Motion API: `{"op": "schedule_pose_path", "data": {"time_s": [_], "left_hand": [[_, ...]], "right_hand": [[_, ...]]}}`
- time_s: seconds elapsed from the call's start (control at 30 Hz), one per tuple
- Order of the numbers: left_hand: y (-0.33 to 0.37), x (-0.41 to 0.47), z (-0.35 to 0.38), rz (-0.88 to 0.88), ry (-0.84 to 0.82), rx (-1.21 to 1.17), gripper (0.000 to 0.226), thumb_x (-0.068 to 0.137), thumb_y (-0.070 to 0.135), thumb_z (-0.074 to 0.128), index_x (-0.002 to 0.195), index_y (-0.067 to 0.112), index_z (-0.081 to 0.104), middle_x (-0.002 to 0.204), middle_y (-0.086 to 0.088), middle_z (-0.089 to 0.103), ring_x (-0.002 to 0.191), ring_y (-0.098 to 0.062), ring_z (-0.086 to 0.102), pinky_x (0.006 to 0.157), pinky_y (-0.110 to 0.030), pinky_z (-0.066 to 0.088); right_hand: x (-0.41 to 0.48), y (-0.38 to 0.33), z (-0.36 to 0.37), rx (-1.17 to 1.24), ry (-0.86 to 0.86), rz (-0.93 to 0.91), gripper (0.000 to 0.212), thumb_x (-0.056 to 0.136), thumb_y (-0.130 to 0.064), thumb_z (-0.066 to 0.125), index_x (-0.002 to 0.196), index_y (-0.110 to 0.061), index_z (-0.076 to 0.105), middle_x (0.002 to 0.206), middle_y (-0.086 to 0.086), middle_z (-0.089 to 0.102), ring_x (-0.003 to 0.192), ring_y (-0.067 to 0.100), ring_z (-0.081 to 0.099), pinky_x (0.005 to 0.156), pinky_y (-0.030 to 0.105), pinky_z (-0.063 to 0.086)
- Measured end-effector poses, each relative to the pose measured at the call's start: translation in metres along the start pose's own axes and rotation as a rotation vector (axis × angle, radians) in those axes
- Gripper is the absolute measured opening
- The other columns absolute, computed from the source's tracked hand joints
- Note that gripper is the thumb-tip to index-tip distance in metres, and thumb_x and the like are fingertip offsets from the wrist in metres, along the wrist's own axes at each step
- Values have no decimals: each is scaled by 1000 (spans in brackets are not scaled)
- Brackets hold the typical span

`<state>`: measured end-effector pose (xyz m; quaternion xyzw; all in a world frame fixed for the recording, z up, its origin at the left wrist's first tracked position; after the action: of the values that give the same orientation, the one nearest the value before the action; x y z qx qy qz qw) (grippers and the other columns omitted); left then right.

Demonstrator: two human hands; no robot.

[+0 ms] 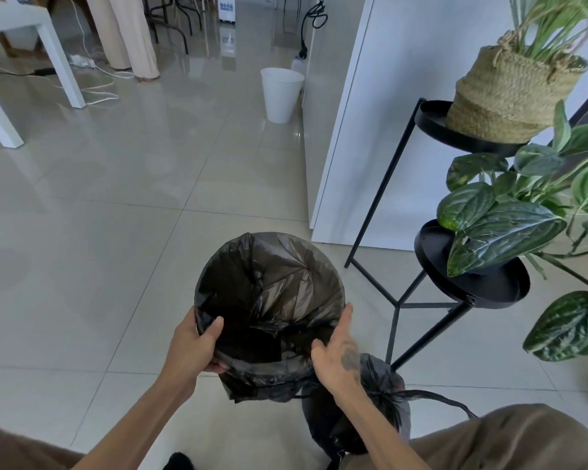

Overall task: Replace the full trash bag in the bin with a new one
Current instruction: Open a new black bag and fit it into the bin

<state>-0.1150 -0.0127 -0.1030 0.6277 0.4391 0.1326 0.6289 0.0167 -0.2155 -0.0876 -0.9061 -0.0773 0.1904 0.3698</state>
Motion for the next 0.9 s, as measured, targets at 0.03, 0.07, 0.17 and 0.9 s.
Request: {"op": "schedule_pose_path", "data": {"time_s": [0.03, 0.07, 0.17, 0.9], "left_hand": [[12, 8, 6, 22, -1, -13, 24, 100, 25, 58, 124, 27, 54, 102, -8, 72, 50, -29, 71, 46, -35, 59], [24, 17, 13, 41, -5, -26, 23, 100, 24, 57, 123, 26, 54, 100, -6, 73, 48, -28, 70, 46, -34, 59], [57, 47, 39, 79, -27, -50, 21, 101, 23, 57, 122, 25, 54, 95, -12, 73, 43, -25, 67, 44, -32, 58], [93, 257, 179, -5, -149, 24, 23, 99, 26, 56, 120, 17, 56, 89, -17, 69, 35, -21, 61, 42, -30, 54]], "right_hand": [[11, -7, -7, 27, 16, -7, 94, 96, -12, 51, 157, -25, -18, 90, 6, 67, 58, 12, 57, 51, 22, 42], [23, -12, -15, 52, 33, -5, 93, 96, -11, 51, 157, -26, -18, 92, 7, 68, 59, 12, 57, 51, 22, 42], [63, -28, -38, 66, 85, 7, 93, 96, -10, 50, 157, -28, -18, 113, 17, 69, 71, 22, 62, 65, 28, 48], [265, -3, -45, 151, 225, 160, 80, 94, -22, 51, 158, -34, 3, 128, 15, 58, 99, 33, 63, 77, 45, 60]]}}
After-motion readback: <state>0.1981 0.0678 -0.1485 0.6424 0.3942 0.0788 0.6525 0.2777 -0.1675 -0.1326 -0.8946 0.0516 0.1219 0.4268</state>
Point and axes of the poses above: each hand's wrist, its own x-axis towards the middle knuckle, its own z-axis out of the palm, y = z × x, the point moved 3 cm from there along x, towards the middle knuckle
